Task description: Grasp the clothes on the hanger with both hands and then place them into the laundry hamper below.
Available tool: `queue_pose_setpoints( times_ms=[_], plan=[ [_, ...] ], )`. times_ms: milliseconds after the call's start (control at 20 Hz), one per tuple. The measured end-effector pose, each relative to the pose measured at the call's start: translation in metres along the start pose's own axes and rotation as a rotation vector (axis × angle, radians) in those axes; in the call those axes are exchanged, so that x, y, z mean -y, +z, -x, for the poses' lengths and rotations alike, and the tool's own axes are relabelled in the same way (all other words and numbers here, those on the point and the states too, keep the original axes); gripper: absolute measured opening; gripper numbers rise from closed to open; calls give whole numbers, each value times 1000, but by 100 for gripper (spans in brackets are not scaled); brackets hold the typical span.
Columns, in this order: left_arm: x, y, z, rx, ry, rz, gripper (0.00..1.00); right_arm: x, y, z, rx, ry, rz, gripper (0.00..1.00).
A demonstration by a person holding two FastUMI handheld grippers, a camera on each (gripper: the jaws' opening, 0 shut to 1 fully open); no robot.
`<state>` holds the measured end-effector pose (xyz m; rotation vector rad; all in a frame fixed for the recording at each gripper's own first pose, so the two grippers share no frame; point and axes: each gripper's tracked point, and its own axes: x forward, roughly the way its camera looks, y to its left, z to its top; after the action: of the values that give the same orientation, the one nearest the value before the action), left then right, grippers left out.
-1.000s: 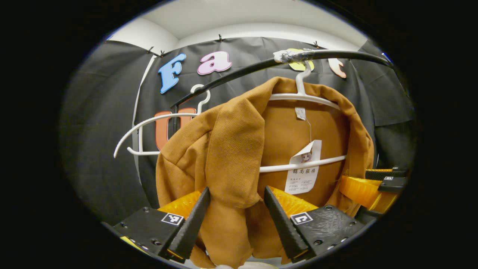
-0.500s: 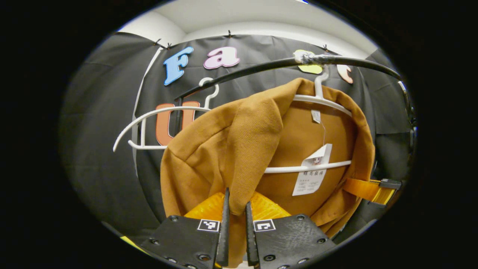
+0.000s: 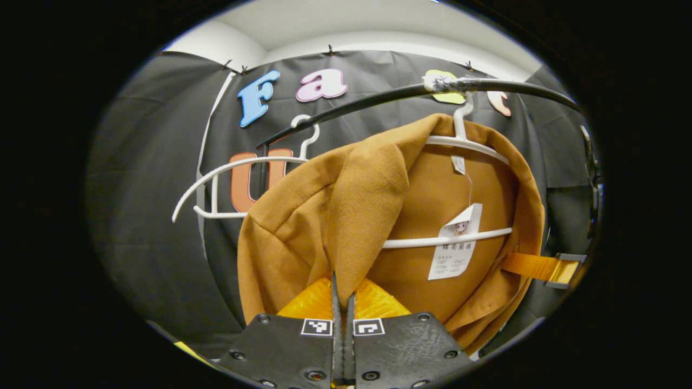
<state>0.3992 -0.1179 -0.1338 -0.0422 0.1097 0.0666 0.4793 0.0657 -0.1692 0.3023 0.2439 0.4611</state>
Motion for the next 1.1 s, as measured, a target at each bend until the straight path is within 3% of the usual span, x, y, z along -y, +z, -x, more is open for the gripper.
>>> queue_pose_setpoints(
  times_ms=[350, 550, 800, 900, 950, 1050, 1100],
  plan=[
    [-14, 5, 2, -6, 9, -7, 5, 7, 13, 3, -11, 144, -145, 5],
    [-29, 20, 9, 14, 21, 21, 5, 5, 32, 18, 14, 295, -259, 4],
    [-28, 51, 17, 83, -89, 87, 0, -8, 54, 31, 25, 502, -339, 4],
    [-31, 63, 18, 113, -135, 121, 0, -7, 67, 36, 45, 557, -399, 4],
    [-30, 71, 20, 130, -172, 147, 5, -8, 75, 41, 57, 591, -436, 4],
    [-28, 88, 25, 166, -219, 182, 0, -9, 88, 45, 86, 630, -469, 4],
    [-33, 94, 24, 186, -226, 191, 5, -9, 94, 45, 100, 640, -487, 4]
  ],
)
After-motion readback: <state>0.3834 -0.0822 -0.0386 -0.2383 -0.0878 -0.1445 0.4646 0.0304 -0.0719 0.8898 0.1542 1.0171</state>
